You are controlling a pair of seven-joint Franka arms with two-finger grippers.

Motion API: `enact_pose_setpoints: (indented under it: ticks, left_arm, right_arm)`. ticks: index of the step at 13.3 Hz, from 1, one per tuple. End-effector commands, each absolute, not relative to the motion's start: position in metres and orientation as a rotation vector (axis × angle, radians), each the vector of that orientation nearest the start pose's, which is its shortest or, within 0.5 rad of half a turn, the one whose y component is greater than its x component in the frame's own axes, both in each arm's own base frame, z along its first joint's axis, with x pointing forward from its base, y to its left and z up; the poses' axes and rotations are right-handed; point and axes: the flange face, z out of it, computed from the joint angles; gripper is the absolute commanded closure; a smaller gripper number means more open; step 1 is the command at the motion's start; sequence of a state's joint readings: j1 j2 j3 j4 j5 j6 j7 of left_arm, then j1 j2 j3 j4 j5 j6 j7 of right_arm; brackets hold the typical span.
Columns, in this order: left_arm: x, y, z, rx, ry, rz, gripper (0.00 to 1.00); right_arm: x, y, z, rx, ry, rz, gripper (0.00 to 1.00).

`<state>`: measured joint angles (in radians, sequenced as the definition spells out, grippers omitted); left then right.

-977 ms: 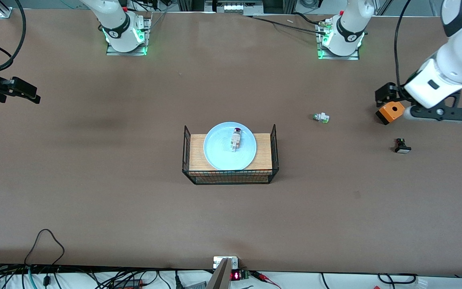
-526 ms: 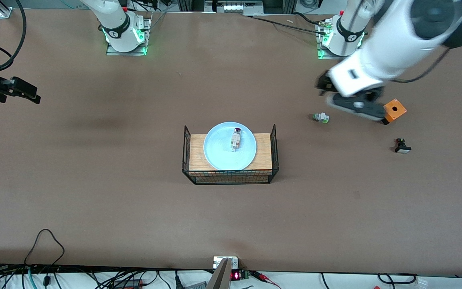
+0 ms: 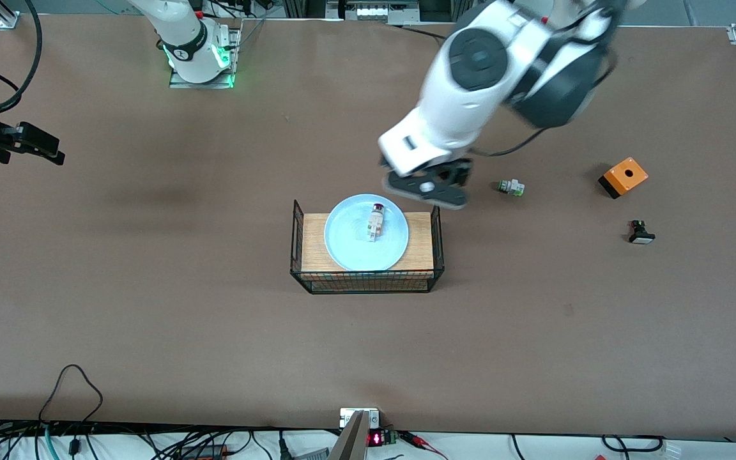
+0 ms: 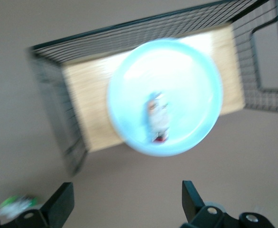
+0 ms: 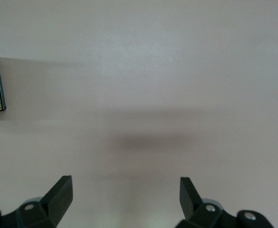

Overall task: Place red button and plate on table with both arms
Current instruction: 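Move the left gripper over the plate and grasp the white button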

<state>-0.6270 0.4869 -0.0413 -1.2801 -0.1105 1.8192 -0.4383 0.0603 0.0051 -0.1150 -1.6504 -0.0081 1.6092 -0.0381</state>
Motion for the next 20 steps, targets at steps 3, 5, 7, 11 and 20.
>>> enact_pose_setpoints:
  ticks: [3,5,7,11,20]
  left_arm:
    - [0.573,-0.474,0.417,-3.294,0.272,-0.046,0.00]
    - [0.578,-0.479,0.394,-3.272,0.299,-0.102,0.00]
    - [0.582,-0.484,0.375,-3.230,0.335,-0.183,0.00]
    - [0.571,-0.488,0.352,-3.199,0.381,-0.126,0.13]
    - [0.566,-0.490,0.369,-3.202,0.380,-0.136,0.85]
  right_arm:
    - [0.553,-0.029,0.593,-3.145,0.014,0.063,0.00]
    - [0.554,-0.030,0.593,-3.145,0.016,0.061,0.00]
    - [0.554,-0.030,0.592,-3.145,0.014,0.061,0.00]
    - [0.555,-0.030,0.592,-3.144,0.019,0.058,0.00]
    - [0.555,-0.030,0.592,-3.142,0.017,0.058,0.00]
